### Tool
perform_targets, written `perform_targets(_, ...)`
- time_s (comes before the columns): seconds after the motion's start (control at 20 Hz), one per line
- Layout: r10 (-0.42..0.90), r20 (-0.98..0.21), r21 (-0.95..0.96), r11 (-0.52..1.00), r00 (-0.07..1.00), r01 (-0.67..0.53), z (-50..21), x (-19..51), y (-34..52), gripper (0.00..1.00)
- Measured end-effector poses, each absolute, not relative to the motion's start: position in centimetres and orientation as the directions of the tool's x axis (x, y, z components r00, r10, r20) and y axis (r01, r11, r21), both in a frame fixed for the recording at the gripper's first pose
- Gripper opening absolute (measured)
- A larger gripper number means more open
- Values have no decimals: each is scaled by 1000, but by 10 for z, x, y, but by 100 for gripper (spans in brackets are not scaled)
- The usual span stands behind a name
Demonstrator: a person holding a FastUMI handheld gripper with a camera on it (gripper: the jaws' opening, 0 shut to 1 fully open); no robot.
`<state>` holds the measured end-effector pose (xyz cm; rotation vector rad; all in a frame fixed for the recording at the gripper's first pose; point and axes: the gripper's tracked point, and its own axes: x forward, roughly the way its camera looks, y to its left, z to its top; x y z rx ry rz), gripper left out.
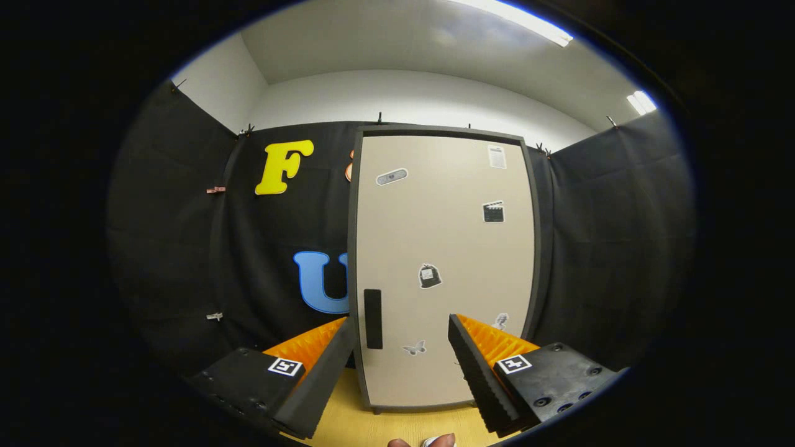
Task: Open the shoe cabinet door, grab the shoes and put them into the shoe cabinet, then close the shoe cabinet door.
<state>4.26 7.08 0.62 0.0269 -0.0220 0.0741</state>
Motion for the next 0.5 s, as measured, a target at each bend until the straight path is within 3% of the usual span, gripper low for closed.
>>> perform_targets(0.5,86,-71,22,996,994,-85,-50,146,116,98)
